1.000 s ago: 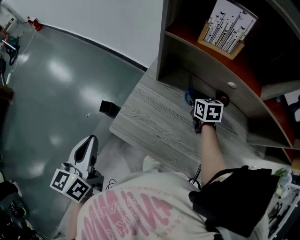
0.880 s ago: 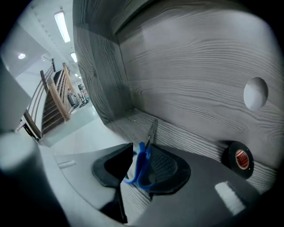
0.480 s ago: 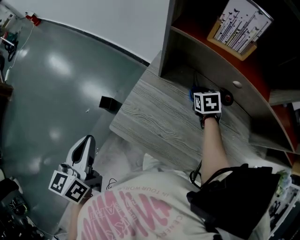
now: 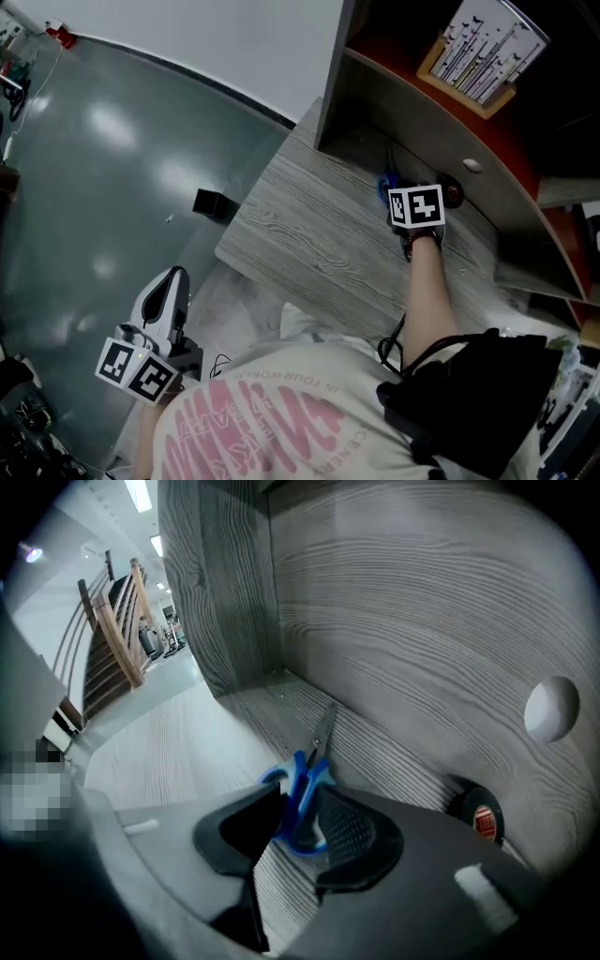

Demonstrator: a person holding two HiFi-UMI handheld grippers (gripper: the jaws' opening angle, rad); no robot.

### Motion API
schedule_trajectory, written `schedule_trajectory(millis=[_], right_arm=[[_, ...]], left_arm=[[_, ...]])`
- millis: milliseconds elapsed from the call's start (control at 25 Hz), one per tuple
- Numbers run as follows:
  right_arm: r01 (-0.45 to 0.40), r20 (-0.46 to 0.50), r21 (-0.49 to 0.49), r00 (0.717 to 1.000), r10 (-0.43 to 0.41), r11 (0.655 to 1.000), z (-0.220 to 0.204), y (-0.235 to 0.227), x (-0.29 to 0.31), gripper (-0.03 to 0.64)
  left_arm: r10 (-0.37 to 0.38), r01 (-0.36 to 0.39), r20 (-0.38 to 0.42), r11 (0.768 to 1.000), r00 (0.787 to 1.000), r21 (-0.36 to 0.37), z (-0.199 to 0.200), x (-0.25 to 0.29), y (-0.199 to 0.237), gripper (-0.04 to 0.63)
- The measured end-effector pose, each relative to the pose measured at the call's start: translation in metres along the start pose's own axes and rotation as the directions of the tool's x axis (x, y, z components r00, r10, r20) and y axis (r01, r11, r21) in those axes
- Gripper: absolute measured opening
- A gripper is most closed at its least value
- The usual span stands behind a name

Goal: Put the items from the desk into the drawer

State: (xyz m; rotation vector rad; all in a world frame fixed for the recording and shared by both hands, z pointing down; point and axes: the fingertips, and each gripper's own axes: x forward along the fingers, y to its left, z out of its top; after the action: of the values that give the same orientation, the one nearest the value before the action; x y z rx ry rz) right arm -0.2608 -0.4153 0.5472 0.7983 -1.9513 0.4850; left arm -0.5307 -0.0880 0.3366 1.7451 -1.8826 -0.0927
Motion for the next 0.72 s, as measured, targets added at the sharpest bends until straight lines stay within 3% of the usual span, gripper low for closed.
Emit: schedule_trajectory(millis=[200, 440, 560, 720], right_arm=[[-0.074, -0.084, 0.034, 0.994, 0.077, 0.997, 0.0, 0.0, 0.004, 0.123], [-0.078, -0.167, -0.01, 0.983, 0.075, 0.997, 0.001, 0.002, 0.004, 0.101], [-0.094, -0.156, 0.066, 0.982, 0.104, 0.993, -0.004, 0.003, 0.001, 0.092], [-0.16, -0.091, 0.219, 0.979, 0.184, 0.963, -0.014, 0.009, -0.009, 0.091]], left_arm=[[-0.007, 0.007, 0.007, 1.0, 1.0, 0.004, 0.0, -0.002, -0.004, 0.02], [-0.005, 0.004, 0.031, 1.0, 1.0, 0.012, 0.005, -0.013, -0.006, 0.018], [-0.009, 0.009, 0.039, 1.0, 0.999, 0.012, 0.004, -0.018, -0.008, 0.02], [-0.016, 0.016, 0.051, 1.0, 0.999, 0.014, 0.005, -0.024, -0.009, 0.02]])
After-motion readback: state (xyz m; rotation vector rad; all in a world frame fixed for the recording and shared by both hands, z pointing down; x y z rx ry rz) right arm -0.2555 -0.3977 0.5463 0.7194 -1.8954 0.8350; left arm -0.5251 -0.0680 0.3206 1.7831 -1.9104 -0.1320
